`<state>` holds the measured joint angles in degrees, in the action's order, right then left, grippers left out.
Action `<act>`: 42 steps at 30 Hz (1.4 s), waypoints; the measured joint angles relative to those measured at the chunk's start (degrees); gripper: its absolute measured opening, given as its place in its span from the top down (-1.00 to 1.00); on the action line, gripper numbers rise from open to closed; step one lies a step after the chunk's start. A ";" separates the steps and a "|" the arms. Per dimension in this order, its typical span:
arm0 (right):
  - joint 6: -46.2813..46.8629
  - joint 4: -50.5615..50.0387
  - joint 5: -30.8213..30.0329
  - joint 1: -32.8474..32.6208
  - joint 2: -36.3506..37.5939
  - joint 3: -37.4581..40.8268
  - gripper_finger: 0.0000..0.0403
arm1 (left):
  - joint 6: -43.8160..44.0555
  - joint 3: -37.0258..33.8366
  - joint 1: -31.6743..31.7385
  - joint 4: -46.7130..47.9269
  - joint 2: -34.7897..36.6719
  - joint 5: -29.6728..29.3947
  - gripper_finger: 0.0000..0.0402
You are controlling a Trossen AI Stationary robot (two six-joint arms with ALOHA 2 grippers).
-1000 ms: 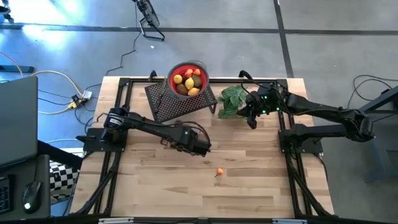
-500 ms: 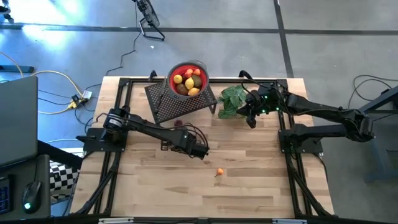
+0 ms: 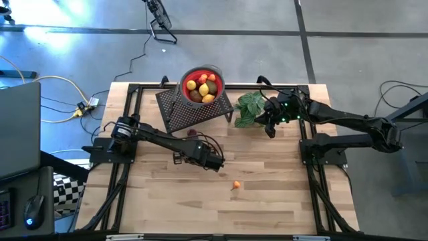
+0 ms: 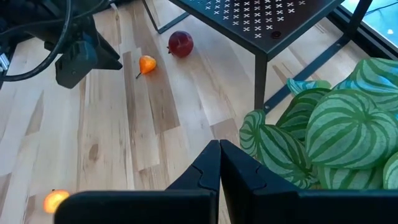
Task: Pick & Place Fruit
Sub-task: Put the orange pear into the red basket on the shelf
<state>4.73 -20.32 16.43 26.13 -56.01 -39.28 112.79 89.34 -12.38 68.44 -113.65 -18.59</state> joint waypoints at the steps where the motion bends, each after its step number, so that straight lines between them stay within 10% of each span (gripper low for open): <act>1: 0.01 0.00 -0.01 0.00 0.00 0.00 0.99 | 0.00 0.00 0.00 -0.08 0.00 0.01 0.46; 14: -0.44 0.00 0.00 0.00 0.00 -0.01 0.99 | -4.98 0.00 0.00 0.12 0.00 -0.02 0.45; 28: -0.44 0.00 0.00 0.00 0.00 0.01 0.99 | -1.66 0.02 -0.01 -0.86 0.00 -2.58 -0.34; 42: -1.42 -0.02 -2.05 0.02 -0.02 0.01 0.99 | -4.86 0.04 -0.37 -2.12 0.00 -2.69 -0.41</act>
<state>3.31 -20.34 14.38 26.15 -56.02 -39.27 107.93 89.38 -12.75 66.32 -113.65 -21.28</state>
